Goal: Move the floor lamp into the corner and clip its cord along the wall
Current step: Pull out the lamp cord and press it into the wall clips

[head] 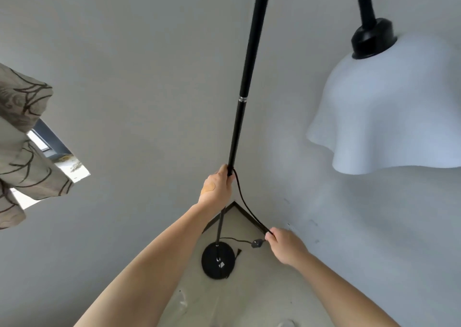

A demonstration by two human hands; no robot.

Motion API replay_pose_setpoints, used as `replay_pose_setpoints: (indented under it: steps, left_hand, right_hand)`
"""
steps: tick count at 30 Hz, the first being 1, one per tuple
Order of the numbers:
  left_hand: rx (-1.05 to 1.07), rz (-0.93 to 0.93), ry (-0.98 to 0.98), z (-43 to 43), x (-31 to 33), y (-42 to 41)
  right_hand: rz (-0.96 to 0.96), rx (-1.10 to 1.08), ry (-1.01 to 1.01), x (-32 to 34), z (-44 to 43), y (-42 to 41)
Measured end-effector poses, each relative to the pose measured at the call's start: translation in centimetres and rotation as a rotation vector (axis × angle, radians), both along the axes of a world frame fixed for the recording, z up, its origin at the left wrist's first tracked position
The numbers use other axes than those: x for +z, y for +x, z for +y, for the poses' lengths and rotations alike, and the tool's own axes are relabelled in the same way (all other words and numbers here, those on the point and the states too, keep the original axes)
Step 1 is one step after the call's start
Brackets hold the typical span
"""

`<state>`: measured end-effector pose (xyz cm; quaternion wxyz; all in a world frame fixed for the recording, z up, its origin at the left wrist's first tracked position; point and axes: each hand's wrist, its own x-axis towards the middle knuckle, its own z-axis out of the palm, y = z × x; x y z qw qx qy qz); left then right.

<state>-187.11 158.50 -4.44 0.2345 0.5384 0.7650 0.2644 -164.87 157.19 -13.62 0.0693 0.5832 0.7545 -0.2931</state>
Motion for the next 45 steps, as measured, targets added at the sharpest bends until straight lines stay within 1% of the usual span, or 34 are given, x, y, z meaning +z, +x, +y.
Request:
replay_pose_setpoints:
  steps: [3,7,10,13,15,18,20,21,24,25,26,28,29,32,34,37,39,41,43,45]
  left_hand:
    - [-0.012,0.117,-0.051,0.7,1.2,-0.2]
    - [0.021,0.177,-0.082,1.4,2.6,-1.9]
    - [0.092,0.157,-0.094,1.4,2.6,-2.8]
    - [0.113,0.106,-0.125,0.6,1.7,-3.0]
    - [0.152,0.054,-0.083,-0.1,1.1,-2.5]
    - [0.296,-0.119,0.008,-0.9,0.2,-0.7]
    - [0.438,-0.259,-0.015,-1.4,-0.2,1.2]
    - [0.48,-0.365,-0.018,-1.6,-0.4,2.2]
    - [0.566,-0.831,0.098,-2.6,-0.6,4.9]
    - [0.554,-0.915,0.123,-2.9,-0.5,5.6]
    - [0.513,-0.948,0.137,-3.2,-0.4,6.2]
    - [0.403,-0.942,0.135,-3.6,-0.2,7.3]
    - [0.388,-0.924,0.142,-3.7,0.0,7.6]
    - [0.531,-0.935,0.152,-3.0,-0.2,7.3]
    - [0.597,-0.968,0.157,-2.6,0.2,6.7]
    - [0.613,-1.016,0.163,-2.0,0.6,6.5]
    - [0.604,-1.012,0.157,-1.8,0.8,6.9]
    - [0.586,-0.991,0.143,-1.6,0.7,7.4]
    - [0.568,-0.957,0.127,-1.4,0.1,7.9]
    - [0.552,-0.892,0.12,-1.2,-0.3,8.3]
  right_hand:
    - [0.104,0.014,0.059,1.3,0.7,0.4]
    - [0.131,0.082,0.055,2.6,1.4,0.4]
    - [0.165,0.123,0.048,2.9,1.8,0.1]
    - [0.247,0.175,0.047,2.8,2.1,0.0]
    - [0.291,0.191,0.053,2.8,2.0,0.1]
    - [0.281,0.229,0.054,2.5,2.1,0.4]
    - [0.276,0.246,0.02,2.1,2.2,0.7]
    - [0.268,0.258,0.008,2.0,2.2,0.9]
    - [0.201,0.356,-0.001,1.5,2.1,1.6]
    - [0.175,0.388,0.004,1.4,2.1,1.7]
    - [0.165,0.392,0.005,1.3,2.1,1.8]
    - [0.189,0.344,-0.028,1.7,2.1,2.1]
    - [0.196,0.325,-0.029,1.8,2.0,2.3]
    - [0.217,0.319,0.004,2.2,2.1,3.0]
    - [0.198,0.292,0.018,2.1,2.4,4.0]
    - [0.116,0.187,0.036,1.4,3.4,6.9]
    - [0.009,0.141,0.087,1.0,3.7,8.9]
    - [-0.058,0.101,0.141,0.9,3.8,10.2]
    - [-0.093,0.094,0.165,1.1,3.8,10.7]
    - [-0.064,0.094,0.13,1.1,3.9,11.0]
